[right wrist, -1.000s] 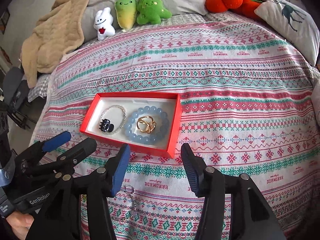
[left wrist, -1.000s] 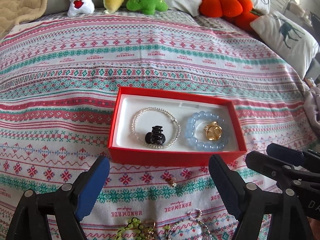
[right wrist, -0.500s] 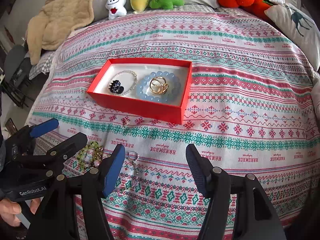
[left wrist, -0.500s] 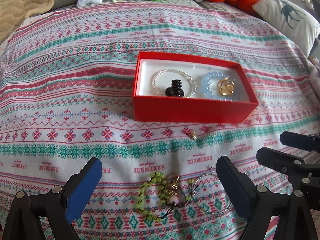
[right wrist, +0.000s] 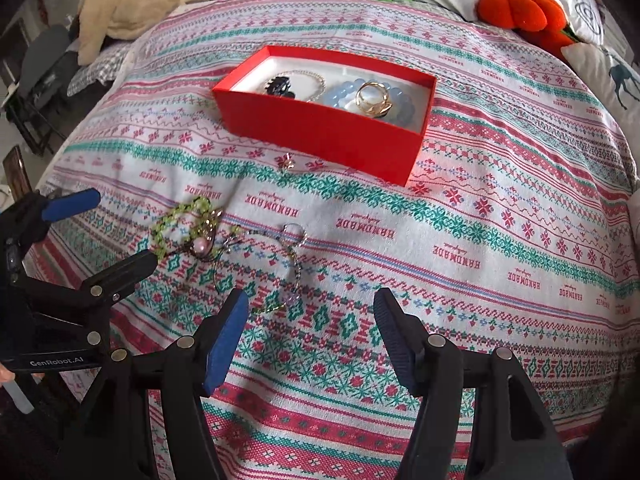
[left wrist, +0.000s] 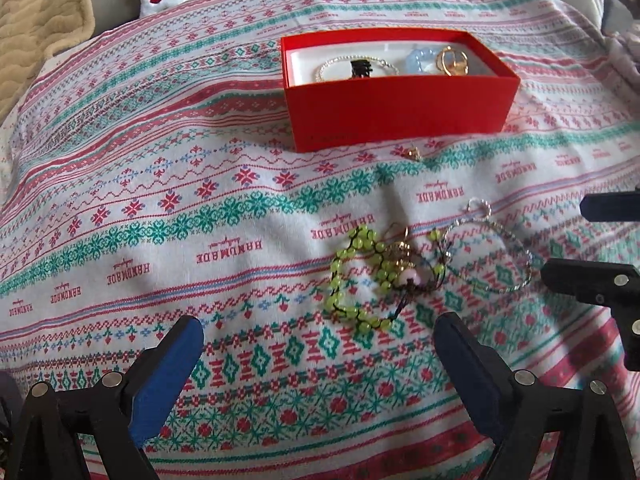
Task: Organize jewelry
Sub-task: 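Grasp the green beaded bracelet with the left tool while the right tool grasps the silver chain necklace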
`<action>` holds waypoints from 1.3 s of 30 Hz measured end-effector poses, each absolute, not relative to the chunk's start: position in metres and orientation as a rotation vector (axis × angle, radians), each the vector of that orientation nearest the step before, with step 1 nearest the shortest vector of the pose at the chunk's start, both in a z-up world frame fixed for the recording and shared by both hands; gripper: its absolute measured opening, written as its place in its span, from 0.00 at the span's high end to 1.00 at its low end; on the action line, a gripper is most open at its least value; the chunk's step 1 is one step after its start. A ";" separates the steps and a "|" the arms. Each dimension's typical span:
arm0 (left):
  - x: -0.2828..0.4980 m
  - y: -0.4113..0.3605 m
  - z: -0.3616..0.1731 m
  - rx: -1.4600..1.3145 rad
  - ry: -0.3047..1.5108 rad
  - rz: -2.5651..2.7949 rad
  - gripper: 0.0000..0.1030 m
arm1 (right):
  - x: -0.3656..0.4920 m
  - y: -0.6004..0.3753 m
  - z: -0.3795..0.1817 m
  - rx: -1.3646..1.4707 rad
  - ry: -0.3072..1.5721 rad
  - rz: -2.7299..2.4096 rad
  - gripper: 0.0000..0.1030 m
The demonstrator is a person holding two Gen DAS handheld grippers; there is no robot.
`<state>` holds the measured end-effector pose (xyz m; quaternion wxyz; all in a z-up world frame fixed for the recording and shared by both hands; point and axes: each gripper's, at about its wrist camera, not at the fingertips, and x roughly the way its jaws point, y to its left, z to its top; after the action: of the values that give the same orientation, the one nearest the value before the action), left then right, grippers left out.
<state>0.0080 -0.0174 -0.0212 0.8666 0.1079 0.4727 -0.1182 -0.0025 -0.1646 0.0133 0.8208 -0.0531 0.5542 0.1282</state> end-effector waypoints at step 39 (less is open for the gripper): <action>0.044 -0.019 -0.041 0.097 1.086 -0.351 0.97 | 0.007 -0.130 -0.022 -0.148 1.150 0.434 0.42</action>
<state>0.0437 -0.0191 -0.0406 0.8406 0.0458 0.5136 -0.1660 0.0069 -0.1295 -0.0222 0.8144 -0.0694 0.5390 0.2033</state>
